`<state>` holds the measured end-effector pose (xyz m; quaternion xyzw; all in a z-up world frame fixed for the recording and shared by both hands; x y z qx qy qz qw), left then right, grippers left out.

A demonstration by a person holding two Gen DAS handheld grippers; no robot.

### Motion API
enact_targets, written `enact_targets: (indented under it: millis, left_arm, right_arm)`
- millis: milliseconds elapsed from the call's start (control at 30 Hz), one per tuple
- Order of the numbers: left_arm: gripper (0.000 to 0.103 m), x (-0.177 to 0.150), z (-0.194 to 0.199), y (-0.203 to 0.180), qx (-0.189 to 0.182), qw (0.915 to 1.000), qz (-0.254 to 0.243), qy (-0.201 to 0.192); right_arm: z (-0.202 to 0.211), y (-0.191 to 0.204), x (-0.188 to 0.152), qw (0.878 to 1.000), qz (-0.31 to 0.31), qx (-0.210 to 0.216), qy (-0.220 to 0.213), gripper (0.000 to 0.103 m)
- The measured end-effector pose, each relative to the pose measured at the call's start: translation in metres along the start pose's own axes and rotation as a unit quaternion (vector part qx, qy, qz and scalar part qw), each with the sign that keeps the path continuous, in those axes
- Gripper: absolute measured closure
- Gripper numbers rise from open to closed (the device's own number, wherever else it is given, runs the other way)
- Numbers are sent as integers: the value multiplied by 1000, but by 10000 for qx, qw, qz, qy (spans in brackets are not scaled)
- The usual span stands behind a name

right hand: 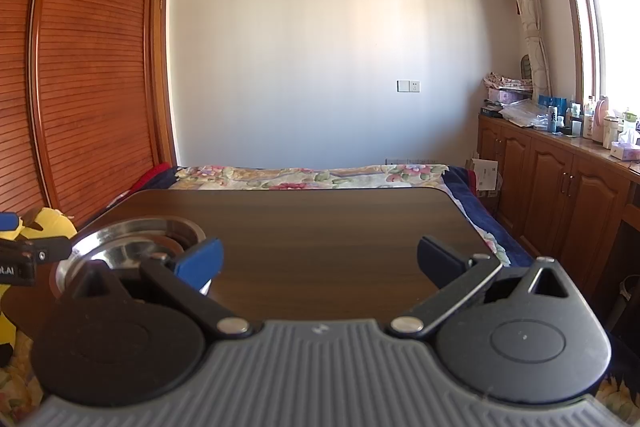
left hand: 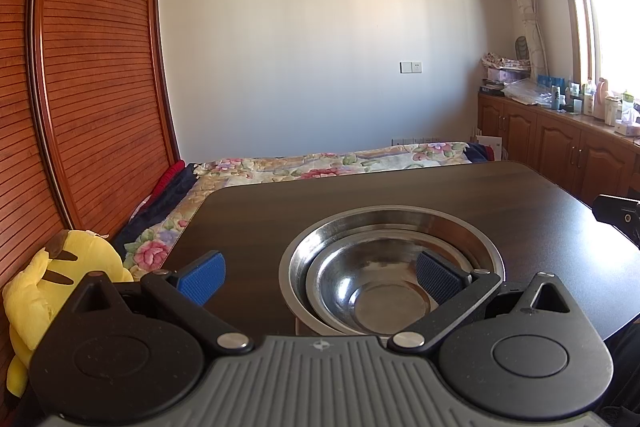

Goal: Organize plates and bowls

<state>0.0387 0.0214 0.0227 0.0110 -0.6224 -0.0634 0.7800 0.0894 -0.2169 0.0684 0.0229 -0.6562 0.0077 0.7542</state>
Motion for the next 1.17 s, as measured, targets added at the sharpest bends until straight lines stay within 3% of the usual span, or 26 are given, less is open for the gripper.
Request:
enact_targets:
  millis: [1167]
  left_arm:
    - [0,1,0,-1,-13,10000,-10,0]
  right_arm:
    - [-1,-2,-4,10000,-90,3,43,0]
Point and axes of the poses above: each gripper's, at about its wrist camera, not at the fingertips, and z roughly against the way its jaws point, y to its left, x to its top, the point moved 6 cm from there along -z, roughly the way its jaws point, and after that the axes turned 9 degrees about -y, right-handed, at the moved point
